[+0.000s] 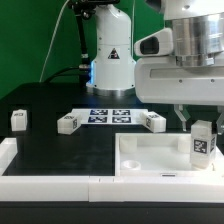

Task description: Assemble one leg

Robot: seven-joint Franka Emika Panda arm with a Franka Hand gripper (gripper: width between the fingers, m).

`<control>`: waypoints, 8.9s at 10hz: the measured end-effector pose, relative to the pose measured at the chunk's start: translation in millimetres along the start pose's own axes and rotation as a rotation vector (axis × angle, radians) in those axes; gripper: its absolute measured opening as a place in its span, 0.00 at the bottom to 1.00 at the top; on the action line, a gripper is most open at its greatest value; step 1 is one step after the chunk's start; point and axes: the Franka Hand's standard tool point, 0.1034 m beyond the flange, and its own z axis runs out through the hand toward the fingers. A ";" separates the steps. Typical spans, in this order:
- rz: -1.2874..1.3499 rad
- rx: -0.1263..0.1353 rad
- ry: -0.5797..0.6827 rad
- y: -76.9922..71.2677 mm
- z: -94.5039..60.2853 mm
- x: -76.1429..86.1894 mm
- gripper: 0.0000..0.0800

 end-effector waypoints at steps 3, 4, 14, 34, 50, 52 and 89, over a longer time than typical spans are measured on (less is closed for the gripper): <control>0.288 -0.001 0.000 -0.2 1.2 -1.4 0.36; 0.279 0.001 -0.002 -0.8 1.3 -2.2 0.36; -0.910 -0.068 -0.003 -4.6 7.5 1.1 0.81; 0.472 -0.030 0.031 0.0 10.7 4.5 0.36; -0.964 -0.126 0.014 -2.8 13.8 2.7 0.36; -0.939 -0.124 0.014 -2.9 13.9 2.5 0.36; 0.303 -0.047 0.054 -2.5 17.3 2.2 0.36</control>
Offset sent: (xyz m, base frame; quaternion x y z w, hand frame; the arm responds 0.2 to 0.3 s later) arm 0.0000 0.0000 0.0000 0.0000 0.0000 0.1147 0.9934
